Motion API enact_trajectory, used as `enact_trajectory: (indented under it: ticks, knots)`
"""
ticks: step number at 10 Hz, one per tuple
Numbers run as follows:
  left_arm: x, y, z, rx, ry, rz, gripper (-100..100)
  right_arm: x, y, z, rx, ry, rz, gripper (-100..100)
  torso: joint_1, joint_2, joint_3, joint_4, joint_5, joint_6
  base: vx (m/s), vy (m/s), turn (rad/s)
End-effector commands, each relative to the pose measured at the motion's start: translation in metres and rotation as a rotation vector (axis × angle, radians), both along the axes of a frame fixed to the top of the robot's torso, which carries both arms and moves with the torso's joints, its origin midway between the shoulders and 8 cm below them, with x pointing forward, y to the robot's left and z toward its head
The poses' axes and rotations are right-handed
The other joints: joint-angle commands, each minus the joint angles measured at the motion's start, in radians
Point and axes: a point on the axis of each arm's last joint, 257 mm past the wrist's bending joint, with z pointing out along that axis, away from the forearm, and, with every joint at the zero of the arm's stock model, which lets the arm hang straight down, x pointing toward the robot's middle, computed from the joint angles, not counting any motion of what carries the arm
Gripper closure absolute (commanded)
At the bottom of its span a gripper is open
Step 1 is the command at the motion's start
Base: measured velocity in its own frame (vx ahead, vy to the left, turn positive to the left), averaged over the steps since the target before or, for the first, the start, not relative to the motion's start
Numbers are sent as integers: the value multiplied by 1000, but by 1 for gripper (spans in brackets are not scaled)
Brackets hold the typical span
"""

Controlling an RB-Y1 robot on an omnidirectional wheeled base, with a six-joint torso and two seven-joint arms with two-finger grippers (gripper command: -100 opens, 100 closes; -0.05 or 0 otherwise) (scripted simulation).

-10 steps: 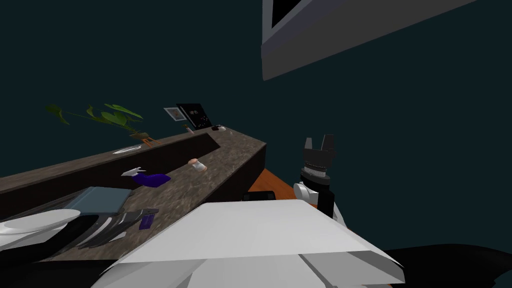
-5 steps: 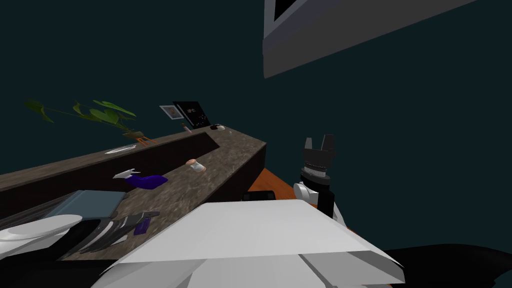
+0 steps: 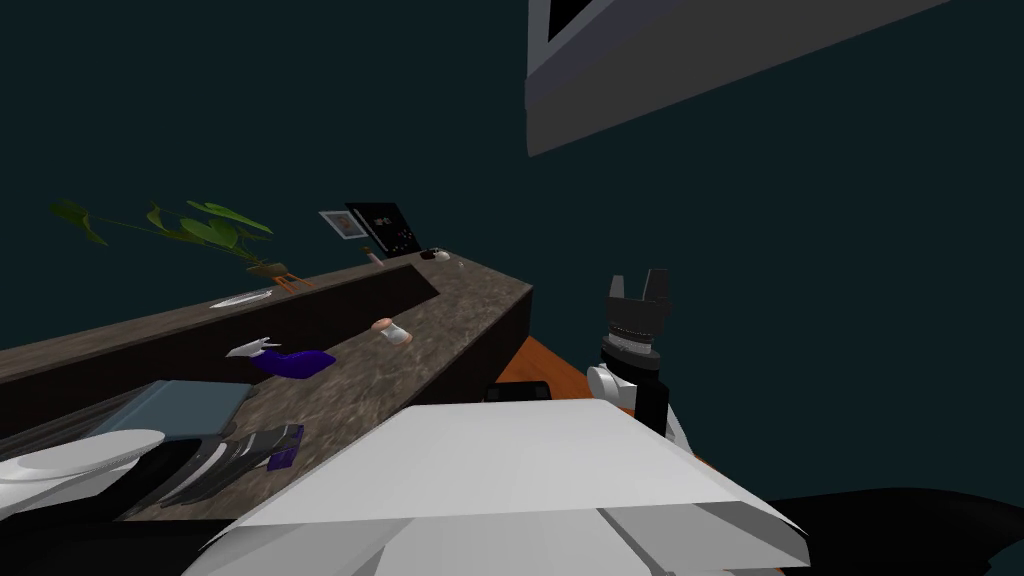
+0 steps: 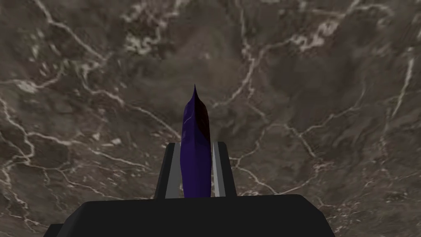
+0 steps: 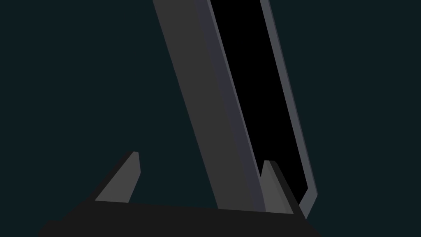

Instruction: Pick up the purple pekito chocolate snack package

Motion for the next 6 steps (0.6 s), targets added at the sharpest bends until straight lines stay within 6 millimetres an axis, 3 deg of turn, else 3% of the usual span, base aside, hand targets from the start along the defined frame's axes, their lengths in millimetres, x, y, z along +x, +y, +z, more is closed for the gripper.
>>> enact_trajectory:
  ticks: [1, 2, 3, 5, 6]
  knots:
    - [0, 0, 0, 0, 0, 0, 100, 0, 0, 0, 0, 0, 0, 0, 0, 0, 0, 0, 0, 0, 0, 0, 0]
    - [0, 0, 0, 0, 0, 0, 0, 0, 0, 0, 0, 0, 0, 0, 0, 0, 0, 0, 0, 0, 0, 0, 0]
    - [7, 2, 12, 0, 1, -4, 100, 0, 0, 0, 0, 0, 0, 0, 0, 0, 0, 0, 0, 0, 0, 0, 0]
    - [9, 1, 15, 2, 1, -7, 100, 0, 0, 0, 0, 0, 0, 0, -1, -1, 0, 0, -1, 1, 0, -1, 6]
    - [10, 1, 17, 1, 1, -7, 0, 0, 0, 0, 0, 0, 0, 0, -1, 0, 0, 0, 0, 0, 0, 0, 0]
